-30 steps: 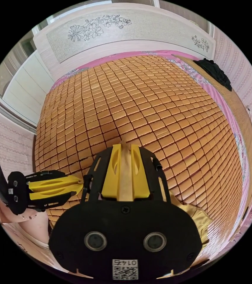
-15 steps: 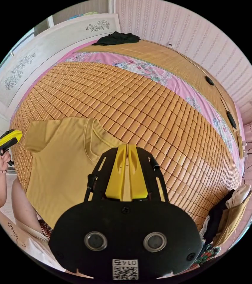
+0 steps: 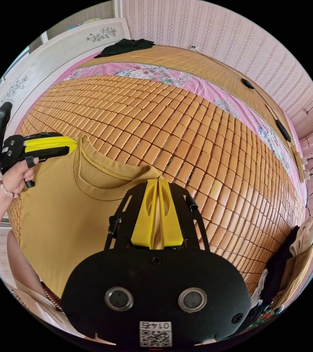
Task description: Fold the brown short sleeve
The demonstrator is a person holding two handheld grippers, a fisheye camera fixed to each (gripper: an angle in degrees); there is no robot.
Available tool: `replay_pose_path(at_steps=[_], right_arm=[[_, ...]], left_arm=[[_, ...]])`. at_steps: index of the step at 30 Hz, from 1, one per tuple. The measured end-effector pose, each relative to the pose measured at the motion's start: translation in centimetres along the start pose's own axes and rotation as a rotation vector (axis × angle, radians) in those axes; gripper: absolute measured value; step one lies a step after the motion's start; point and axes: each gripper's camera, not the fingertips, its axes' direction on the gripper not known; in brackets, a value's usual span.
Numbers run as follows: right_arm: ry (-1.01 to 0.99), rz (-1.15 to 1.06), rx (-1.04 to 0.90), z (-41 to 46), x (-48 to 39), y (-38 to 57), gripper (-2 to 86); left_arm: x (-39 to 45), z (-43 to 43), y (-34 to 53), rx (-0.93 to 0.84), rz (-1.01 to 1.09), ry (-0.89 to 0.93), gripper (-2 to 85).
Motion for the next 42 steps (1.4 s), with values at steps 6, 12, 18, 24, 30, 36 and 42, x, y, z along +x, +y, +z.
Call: replay_pose_path(at_steps=[6, 12, 18, 24, 30, 36, 42], right_arm=[[-0.047, 0.019, 0.072, -2.5, 0.8, 1.8, -0.5], [-0.101, -0.119, 0.107, -5.1, -3.3, 4.5, -0.2], [-0.283, -0.358, 0.093, -4.0, -16.1, 1.4, 0.0], [-0.314, -0.598, -0.014, -0.6, -29.0, -3.3, 4.3], [-0.293, -0.665, -0.076, 2.1, -35.5, -6.5, 8.3], [-0.273, -0.645, -0.138, 5.2, -37.6, -8.0, 7.2], [-0.302, -0.592, -0.097, 6.5, -35.0, -7.8, 0.1]], left_arm=[[-1.9, -4.8, 4.4, 0.103, -0.050, 0.184, 5.0], [-5.7, -12.4, 20.5, 0.090, -0.164, -0.015, 4.2], [-10.0, -12.9, 32.2, 0.007, -0.466, -0.064, 3.9], [-11.6, -14.1, 35.5, 0.133, -0.581, 0.016, 5.3], [-11.9, -12.8, 36.0, 0.113, -0.575, 0.058, 6.0], [-11.6, -12.9, 37.5, 0.130, -0.578, 0.045, 3.7], [-11.5, -13.3, 38.2, 0.149, -0.579, 0.071, -0.3]])
